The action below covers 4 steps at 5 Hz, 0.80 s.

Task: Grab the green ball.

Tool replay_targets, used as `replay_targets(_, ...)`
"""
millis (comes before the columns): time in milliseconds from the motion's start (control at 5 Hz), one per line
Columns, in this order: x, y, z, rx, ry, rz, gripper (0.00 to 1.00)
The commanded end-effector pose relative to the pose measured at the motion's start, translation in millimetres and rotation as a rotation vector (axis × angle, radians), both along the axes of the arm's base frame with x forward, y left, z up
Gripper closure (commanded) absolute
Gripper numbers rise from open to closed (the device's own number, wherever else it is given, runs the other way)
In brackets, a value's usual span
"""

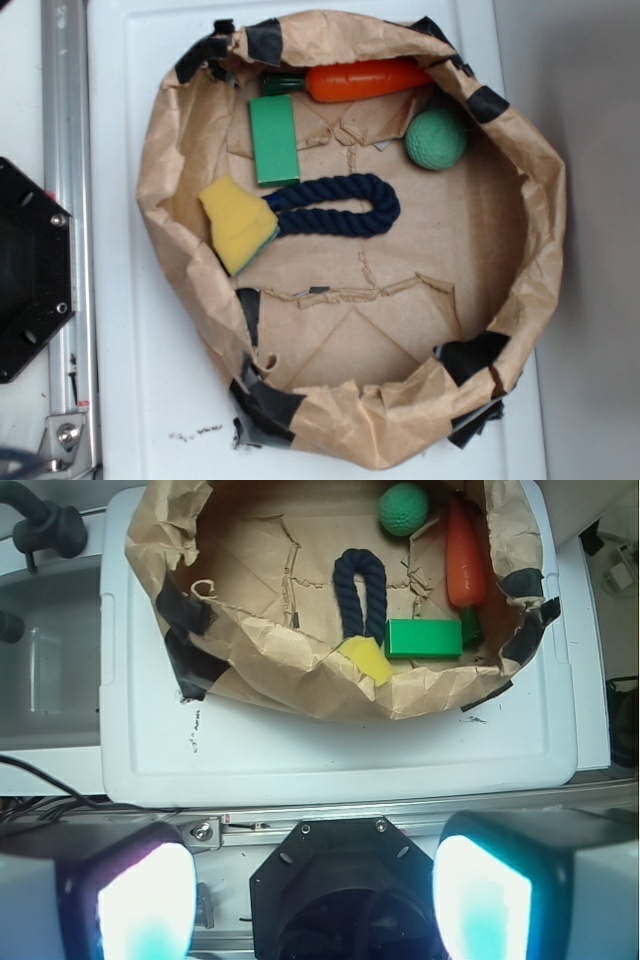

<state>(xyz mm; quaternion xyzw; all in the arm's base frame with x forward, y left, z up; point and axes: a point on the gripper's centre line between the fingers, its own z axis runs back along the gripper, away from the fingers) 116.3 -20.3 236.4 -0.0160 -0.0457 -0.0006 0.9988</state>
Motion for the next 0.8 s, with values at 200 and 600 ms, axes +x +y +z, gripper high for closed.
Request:
replay_targets(200, 48.0, 9.2, -36.5, 0.059, -0.122, 0.085, 0.0)
replay_targets(600, 48.0, 9.2, -36.5, 0.059, -0.122, 0.085, 0.0)
